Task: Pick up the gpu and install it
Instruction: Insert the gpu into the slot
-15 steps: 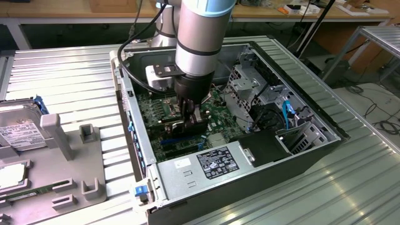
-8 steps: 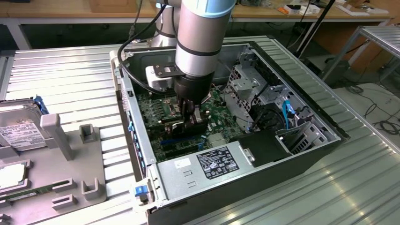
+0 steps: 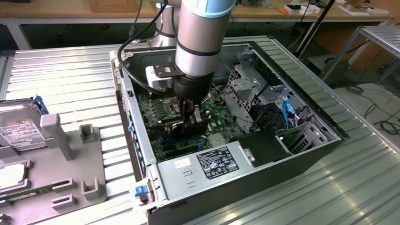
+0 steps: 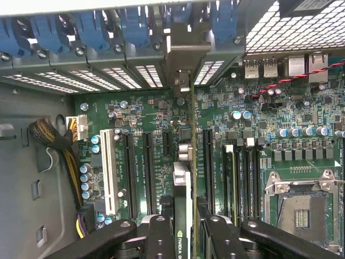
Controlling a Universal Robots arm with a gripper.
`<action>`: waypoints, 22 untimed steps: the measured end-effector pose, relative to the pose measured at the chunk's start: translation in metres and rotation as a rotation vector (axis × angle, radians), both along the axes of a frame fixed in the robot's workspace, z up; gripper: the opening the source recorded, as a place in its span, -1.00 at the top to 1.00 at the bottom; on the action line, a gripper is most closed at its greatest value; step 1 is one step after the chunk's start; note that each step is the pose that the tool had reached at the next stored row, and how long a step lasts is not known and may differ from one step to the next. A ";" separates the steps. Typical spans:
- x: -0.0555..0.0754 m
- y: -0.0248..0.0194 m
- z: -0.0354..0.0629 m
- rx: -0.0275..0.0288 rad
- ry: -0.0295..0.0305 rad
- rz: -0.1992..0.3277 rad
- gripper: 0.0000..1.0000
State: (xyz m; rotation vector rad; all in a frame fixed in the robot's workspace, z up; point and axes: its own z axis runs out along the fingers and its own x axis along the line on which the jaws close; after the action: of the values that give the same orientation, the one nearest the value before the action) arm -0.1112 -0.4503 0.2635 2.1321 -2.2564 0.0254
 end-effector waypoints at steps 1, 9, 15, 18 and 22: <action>0.000 0.0002 0.0001 -0.0001 0.0001 0.000 0.47; 0.000 0.0022 0.0001 -0.0001 0.0001 0.021 0.47; 0.000 0.0040 0.0001 -0.0001 0.0001 0.030 0.47; 0.000 0.0040 -0.0002 -0.0002 0.0001 0.030 0.47; -0.001 0.0039 -0.0015 -0.0003 0.0001 0.031 0.47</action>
State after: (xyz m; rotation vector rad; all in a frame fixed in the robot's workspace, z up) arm -0.1117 -0.4463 0.2620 2.1663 -2.2235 0.0265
